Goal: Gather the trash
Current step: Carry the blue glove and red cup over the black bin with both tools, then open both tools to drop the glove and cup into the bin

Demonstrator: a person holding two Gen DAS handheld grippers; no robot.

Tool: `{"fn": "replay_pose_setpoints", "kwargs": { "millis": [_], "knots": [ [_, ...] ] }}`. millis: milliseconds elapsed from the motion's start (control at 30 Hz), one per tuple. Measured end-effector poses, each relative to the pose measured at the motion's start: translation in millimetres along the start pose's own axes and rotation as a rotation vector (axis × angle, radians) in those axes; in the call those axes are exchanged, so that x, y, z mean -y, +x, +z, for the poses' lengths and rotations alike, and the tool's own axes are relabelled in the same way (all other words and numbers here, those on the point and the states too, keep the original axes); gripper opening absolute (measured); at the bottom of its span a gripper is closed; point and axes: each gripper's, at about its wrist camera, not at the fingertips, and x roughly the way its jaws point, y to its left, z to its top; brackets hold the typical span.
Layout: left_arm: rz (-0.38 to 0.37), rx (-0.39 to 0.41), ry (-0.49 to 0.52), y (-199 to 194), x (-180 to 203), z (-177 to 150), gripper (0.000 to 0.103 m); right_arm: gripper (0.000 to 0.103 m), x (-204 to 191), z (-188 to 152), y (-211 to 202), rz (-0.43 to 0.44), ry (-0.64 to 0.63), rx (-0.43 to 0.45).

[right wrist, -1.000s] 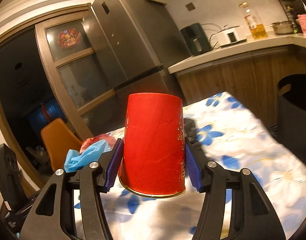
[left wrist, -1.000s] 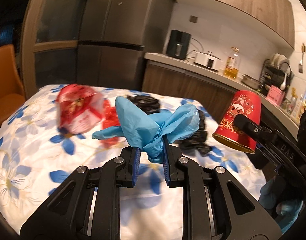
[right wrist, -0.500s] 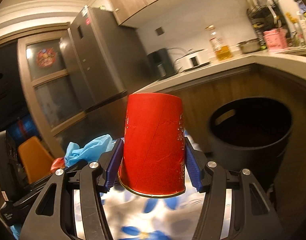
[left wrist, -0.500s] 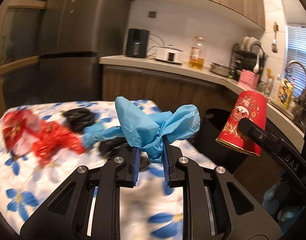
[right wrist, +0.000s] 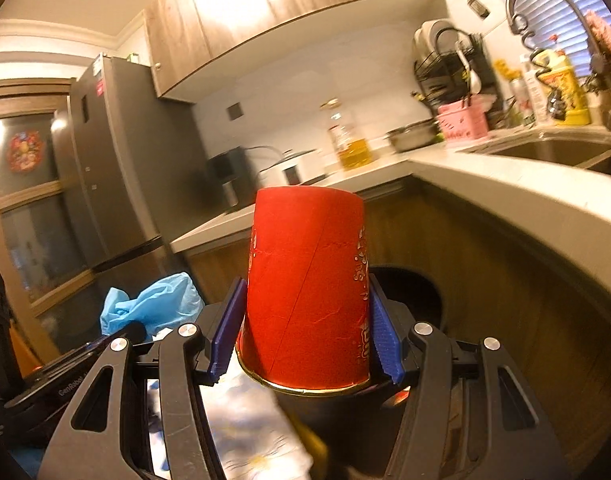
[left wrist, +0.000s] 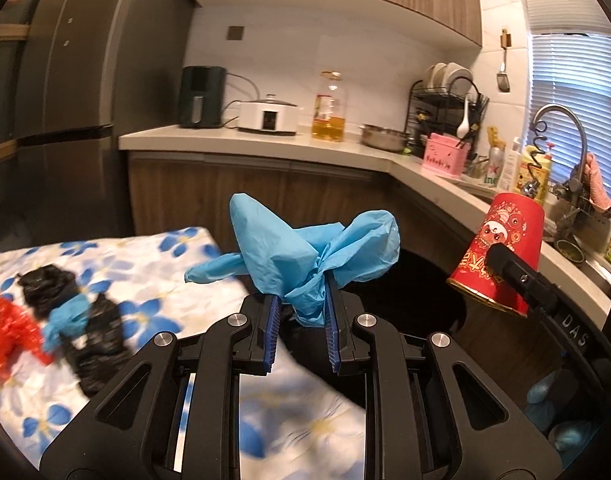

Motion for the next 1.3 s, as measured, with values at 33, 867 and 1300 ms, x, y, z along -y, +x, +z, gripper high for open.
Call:
{"fn": "replay_pose_setpoints", "kwargs": {
  "millis": [33, 867, 1300],
  "knots": [
    [-0.007, 0.003, 0.002, 3.9, 4.2, 1.2, 0.019, 0.057, 5.4, 2.5, 0.7, -0.013, -0.007, 0.01],
    [-0.062, -0.029, 0.013, 73.7, 37.4, 9.8, 0.019, 0.059, 16.6, 17.0, 41.1, -0.075, -0.072, 0.029],
    [-0.077, -0.036, 0.009, 93.6, 40.0, 9.2, 0.019, 0.064, 22.5, 14.1, 55.7, -0.076, -0.068, 0.019]
  ]
}}
